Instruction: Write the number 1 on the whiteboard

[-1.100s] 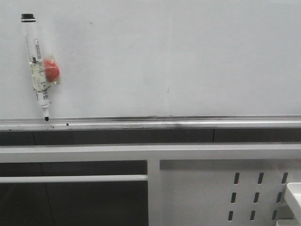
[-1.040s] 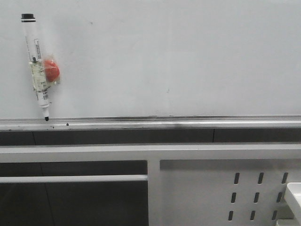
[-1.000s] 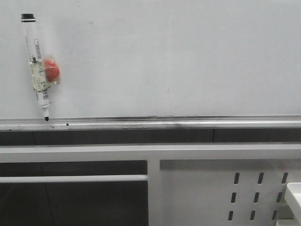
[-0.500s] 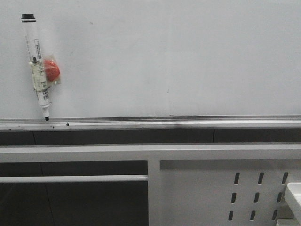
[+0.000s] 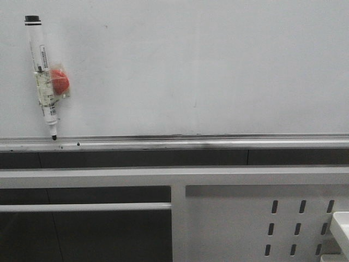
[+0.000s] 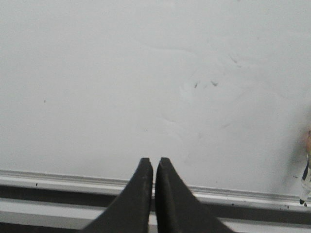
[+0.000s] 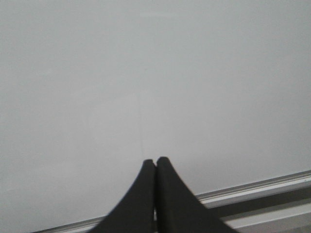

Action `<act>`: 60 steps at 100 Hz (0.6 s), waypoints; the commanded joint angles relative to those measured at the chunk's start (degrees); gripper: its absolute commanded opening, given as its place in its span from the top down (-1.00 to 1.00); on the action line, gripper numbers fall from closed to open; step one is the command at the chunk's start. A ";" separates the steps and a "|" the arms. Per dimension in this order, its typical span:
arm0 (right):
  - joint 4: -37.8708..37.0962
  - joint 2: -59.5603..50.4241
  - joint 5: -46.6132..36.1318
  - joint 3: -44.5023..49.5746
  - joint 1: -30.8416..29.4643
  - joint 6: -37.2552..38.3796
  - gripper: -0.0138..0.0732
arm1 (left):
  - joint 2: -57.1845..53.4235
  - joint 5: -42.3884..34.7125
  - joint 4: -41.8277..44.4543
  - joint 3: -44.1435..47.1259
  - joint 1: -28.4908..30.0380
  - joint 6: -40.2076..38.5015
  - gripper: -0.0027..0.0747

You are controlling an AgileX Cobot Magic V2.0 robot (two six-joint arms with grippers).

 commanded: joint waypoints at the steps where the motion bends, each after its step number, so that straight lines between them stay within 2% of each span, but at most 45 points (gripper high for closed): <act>1: 0.33 -1.04 -7.14 0.82 -0.07 -0.09 0.84 | -1.33 -6.20 -0.48 1.99 0.07 -0.56 0.98; 10: 0.47 -1.04 -10.63 0.82 -0.07 -0.09 0.84 | -1.33 -7.80 -0.48 1.99 0.07 -0.56 0.98; 18: 2.19 -1.04 -9.80 0.16 -0.07 0.01 0.84 | -1.33 -11.38 -1.07 1.88 0.07 -0.56 0.98; 26: 4.54 -0.68 -0.57 -3.24 0.04 0.13 0.84 | -1.20 -13.06 -4.40 0.07 -0.52 -0.65 0.98; 45: 3.98 6.59 18.63 -18.75 0.28 -2.85 0.84 | 3.07 -9.53 -4.38 -12.22 -0.59 -0.65 0.98; 51: 3.98 9.12 18.75 -21.94 0.28 -2.85 0.84 | 4.64 -12.29 -4.38 -15.10 -0.59 -0.65 0.98; 60: 3.98 11.83 14.54 -24.40 0.28 -2.85 0.84 | 5.62 -19.27 -4.38 -16.89 -0.59 -0.65 0.98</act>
